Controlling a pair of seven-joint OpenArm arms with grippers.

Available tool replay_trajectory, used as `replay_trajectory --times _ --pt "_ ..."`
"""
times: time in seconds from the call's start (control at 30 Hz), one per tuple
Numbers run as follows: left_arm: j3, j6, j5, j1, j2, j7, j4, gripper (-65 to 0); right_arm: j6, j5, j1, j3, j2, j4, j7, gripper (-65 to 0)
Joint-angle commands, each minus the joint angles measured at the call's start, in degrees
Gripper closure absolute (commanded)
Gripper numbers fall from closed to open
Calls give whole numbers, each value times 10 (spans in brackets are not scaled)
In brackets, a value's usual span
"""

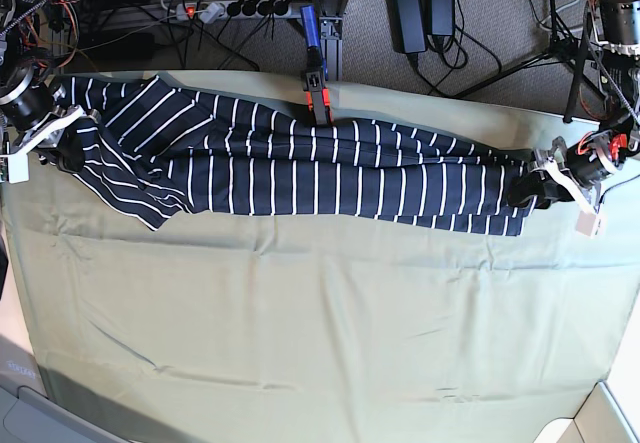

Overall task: Fold the T-shirt properly
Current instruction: 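Regrip the hem end with the left gripper and pull it taut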

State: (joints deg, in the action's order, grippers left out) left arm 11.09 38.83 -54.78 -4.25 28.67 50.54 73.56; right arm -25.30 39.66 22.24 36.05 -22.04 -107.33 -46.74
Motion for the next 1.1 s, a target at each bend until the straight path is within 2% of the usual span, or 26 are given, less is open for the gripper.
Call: replay_trajectory --times 0.0,0.2,0.43,0.47,0.5,0.57,0.63,0.93,1.07 --pt "1 12 -3 2 3 5 6 -349 -17 9 -2 6 -9 -7 12 0" --pt "1 12 -50 1 -11 29 6 -348 -17 9 -2 6 -9 -7 11 0" --pt "1 12 -52 1 -14 26 6 -345 -17 9 -2 6 -9 -7 11 0" --pt "1 12 -52 1 -14 23 6 -320 -17 9 -2 6 -9 -7 11 0" --pt "1 12 -52 1 -14 19 6 -267 -17 9 -2 6 -9 -7 11 0" --pt "1 12 -52 1 -14 13 6 -119 -17 9 -2 6 -9 -7 13 0" --pt "1 12 -52 1 -14 -2 6 0 -17 9 -2 6 -9 -7 13 0" --pt "1 12 -49 14 -13 -19 6 0 -17 27 -10 6 -10 -8 13 0" --pt "1 12 -20 38 -10 -30 6 0 -17 28 -28 6 -10 -8 10 0"
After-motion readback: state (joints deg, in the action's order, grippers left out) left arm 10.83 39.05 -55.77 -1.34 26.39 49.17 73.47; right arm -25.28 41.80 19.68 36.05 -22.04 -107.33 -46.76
